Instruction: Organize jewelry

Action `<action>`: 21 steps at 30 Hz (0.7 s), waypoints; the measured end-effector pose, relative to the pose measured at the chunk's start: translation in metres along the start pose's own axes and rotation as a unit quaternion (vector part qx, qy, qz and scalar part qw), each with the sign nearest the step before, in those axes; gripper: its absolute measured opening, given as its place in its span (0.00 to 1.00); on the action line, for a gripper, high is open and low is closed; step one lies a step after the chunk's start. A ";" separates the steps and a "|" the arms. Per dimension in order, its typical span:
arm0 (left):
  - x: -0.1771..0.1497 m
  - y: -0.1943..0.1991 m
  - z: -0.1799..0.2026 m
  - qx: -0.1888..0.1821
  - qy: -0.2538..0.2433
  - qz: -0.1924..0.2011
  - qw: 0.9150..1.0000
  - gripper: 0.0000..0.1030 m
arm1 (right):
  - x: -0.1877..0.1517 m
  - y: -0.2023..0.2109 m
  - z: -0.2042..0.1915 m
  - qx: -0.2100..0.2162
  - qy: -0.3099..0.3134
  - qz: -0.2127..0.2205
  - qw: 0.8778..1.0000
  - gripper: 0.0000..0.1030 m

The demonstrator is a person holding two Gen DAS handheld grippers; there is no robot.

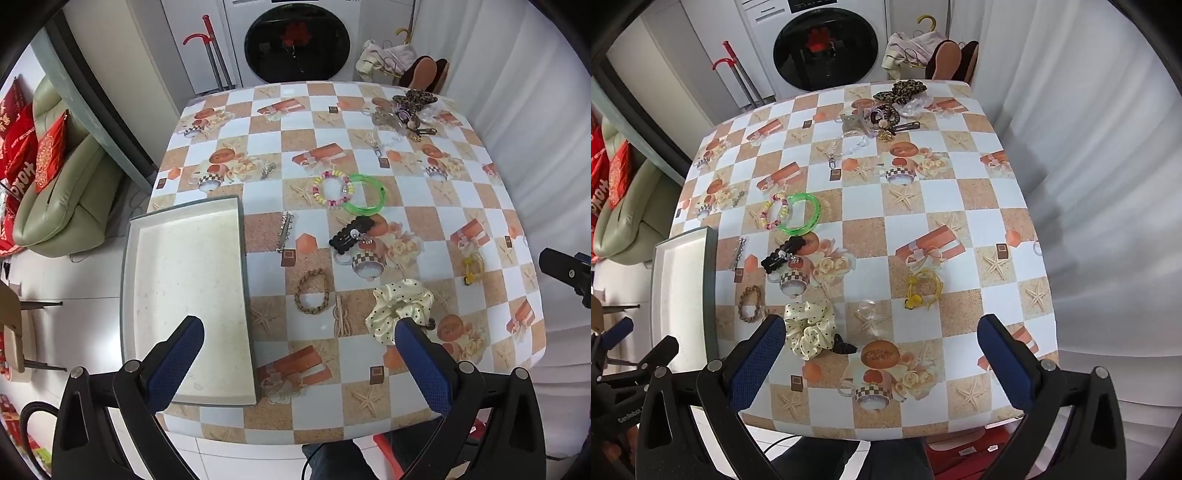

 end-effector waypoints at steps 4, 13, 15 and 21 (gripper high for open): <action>-0.001 0.000 -0.003 0.001 0.004 -0.002 1.000 1.00 | 0.002 0.003 -0.002 -0.002 0.000 -0.003 1.000 1.00; -0.003 0.001 -0.005 0.001 0.003 -0.003 1.000 1.00 | 0.001 0.004 -0.004 -0.006 0.004 -0.005 1.000 1.00; -0.003 0.000 -0.004 0.002 0.002 -0.002 1.000 1.00 | 0.001 0.005 -0.004 -0.006 0.004 -0.004 1.000 1.00; -0.003 0.001 -0.004 0.002 0.002 -0.002 1.000 1.00 | 0.001 0.004 -0.003 -0.006 0.005 -0.004 1.000 1.00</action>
Point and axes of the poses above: each gripper's, at about its wrist camera, not at the fingertips, and y roughly against the way its jaws point, z to its right, x to its top, the point moved 5 cm from there along -y, roughly the way its jaws point, and after that the axes turned 8 degrees about -x, right-handed, at the moved point
